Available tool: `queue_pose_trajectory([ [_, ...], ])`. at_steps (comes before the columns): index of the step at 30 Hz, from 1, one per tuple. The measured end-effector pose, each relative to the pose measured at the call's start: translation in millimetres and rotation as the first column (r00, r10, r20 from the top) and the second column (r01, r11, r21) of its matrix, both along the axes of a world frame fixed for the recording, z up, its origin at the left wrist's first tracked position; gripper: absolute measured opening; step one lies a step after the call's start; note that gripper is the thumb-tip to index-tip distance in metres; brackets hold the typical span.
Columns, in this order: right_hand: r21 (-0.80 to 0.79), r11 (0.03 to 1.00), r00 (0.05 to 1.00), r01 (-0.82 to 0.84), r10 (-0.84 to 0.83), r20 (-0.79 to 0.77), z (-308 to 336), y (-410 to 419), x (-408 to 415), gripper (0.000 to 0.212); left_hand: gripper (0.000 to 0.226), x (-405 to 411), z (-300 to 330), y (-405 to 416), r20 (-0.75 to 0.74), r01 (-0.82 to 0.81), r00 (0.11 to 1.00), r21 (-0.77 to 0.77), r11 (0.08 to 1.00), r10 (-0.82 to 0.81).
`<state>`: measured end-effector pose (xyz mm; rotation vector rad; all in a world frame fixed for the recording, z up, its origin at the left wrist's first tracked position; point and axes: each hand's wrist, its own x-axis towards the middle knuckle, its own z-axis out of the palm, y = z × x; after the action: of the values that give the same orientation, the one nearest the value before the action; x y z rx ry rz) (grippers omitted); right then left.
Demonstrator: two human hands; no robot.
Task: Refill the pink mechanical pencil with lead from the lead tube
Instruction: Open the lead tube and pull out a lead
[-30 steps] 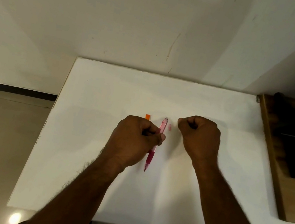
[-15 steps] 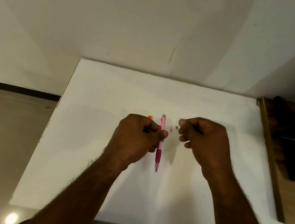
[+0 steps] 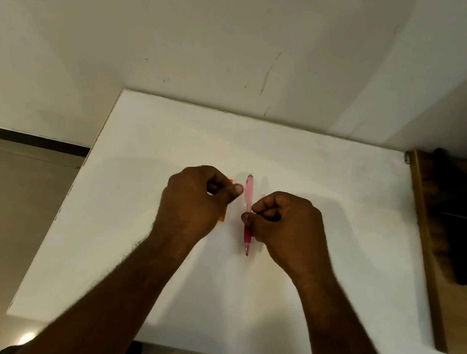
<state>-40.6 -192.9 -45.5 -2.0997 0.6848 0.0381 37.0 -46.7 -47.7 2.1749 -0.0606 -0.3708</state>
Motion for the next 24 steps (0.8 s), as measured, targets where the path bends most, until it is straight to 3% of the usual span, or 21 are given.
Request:
queue_pose_trajectory([
  [3, -0.229, 0.972, 0.998, -0.048, 0.039, -0.043, -4.4, 6.1, 3.5, 0.02, 0.026, 4.3, -4.9, 3.5, 0.118, -0.007, 0.993, 0.193, 0.981, -0.016],
  [8, -0.343, 0.933, 0.993, -0.106, 0.084, -0.078, -9.0, 11.4, 5.7, 0.023, 0.039, 1.3, -14.0, -2.5, 0.082, 0.064, 0.992, 0.323, 0.944, -0.095],
  [14, -0.398, 0.903, 0.986, -0.164, 0.142, -0.085, -8.6, 13.5, 4.0, 0.022, 0.022, 0.6, -12.4, -1.9, 0.06, 0.085, 0.992, 0.359, 0.929, -0.113],
  [17, -0.405, 0.91, 0.996, -0.093, 0.085, -0.037, -5.0, 9.5, 6.4, 0.023, 0.017, 0.2, -5.7, 0.0, 0.066, 0.104, 0.989, 0.318, 0.942, -0.131],
  [19, -0.289, 0.956, 0.996, 0.05, -0.027, 0.084, -0.4, 6.3, 9.3, 0.019, 0.016, -0.4, -1.2, 1.4, 0.106, 0.117, 0.983, 0.253, 0.96, -0.147],
  [21, 0.012, 0.983, 0.968, 0.181, -0.18, 0.173, 4.0, 3.3, 12.2, 0.014, 0.016, -1.8, 2.8, 2.6, 0.153, 0.143, 0.972, 0.206, 0.968, -0.177],
  [24, 0.317, 0.924, 0.946, 0.213, -0.276, 0.169, 7.9, 2.3, 15.0, 0.011, 0.015, -2.9, 6.3, 4.8, 0.237, 0.189, 0.944, 0.176, 0.966, -0.228],
])
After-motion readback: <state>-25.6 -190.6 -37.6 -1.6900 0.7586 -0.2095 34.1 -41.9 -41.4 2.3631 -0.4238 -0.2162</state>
